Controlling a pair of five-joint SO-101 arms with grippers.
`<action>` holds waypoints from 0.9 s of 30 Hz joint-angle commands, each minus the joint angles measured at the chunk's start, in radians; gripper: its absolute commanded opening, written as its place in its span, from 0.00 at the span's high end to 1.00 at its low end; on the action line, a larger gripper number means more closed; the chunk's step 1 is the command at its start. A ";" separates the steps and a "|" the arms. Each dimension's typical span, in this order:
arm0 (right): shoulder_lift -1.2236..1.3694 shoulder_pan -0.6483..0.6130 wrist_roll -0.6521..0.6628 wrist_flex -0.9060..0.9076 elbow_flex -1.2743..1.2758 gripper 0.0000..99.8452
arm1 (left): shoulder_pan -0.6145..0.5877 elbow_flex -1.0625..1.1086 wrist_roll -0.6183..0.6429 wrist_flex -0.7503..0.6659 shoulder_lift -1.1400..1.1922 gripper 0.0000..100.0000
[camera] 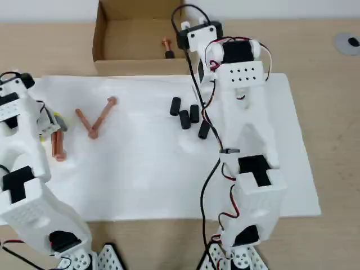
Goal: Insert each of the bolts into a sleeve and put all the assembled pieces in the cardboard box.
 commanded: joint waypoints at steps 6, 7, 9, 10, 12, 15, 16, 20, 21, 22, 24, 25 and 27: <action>-0.079 -0.010 0.008 0.014 -0.004 0.77 | 0.014 0.000 -0.005 -0.002 -0.048 0.74; -0.079 -0.010 0.008 0.014 -0.001 0.77 | 0.014 -0.003 -0.005 0.000 -0.050 0.74; -0.079 -0.010 0.008 0.014 0.001 0.77 | 0.014 -0.008 -0.006 -0.002 -0.056 0.74; -0.077 -0.010 0.008 0.014 0.001 0.77 | 0.014 -0.015 -0.017 -0.003 -0.056 0.74; -0.076 -0.010 0.008 0.014 0.001 0.77 | 0.012 -0.052 -0.029 0.005 -0.054 0.74; -0.077 -0.010 0.008 0.014 0.001 0.77 | 0.005 -0.072 -0.034 0.005 -0.054 0.74; -0.079 -0.010 0.008 0.014 0.002 0.77 | 0.005 -0.074 -0.041 0.005 -0.056 0.74; -0.079 -0.010 0.008 0.014 0.002 0.77 | 0.003 -0.097 -0.075 0.005 -0.056 0.74; -0.079 -0.010 0.008 0.014 0.002 0.77 | -0.003 -0.104 -0.077 0.005 -0.056 0.74; -0.079 -0.010 0.008 0.014 0.002 0.77 | -0.009 -0.114 -0.077 0.005 -0.056 0.74; -0.079 -0.008 0.008 0.014 0.002 0.77 | -0.025 -0.130 -0.077 0.005 -0.056 0.74; -0.079 -0.008 0.008 0.014 0.002 0.77 | -0.038 -0.135 -0.077 0.005 -0.056 0.74; -0.081 -0.008 0.008 0.014 0.002 0.77 | -0.066 -0.140 -0.077 0.005 -0.056 0.74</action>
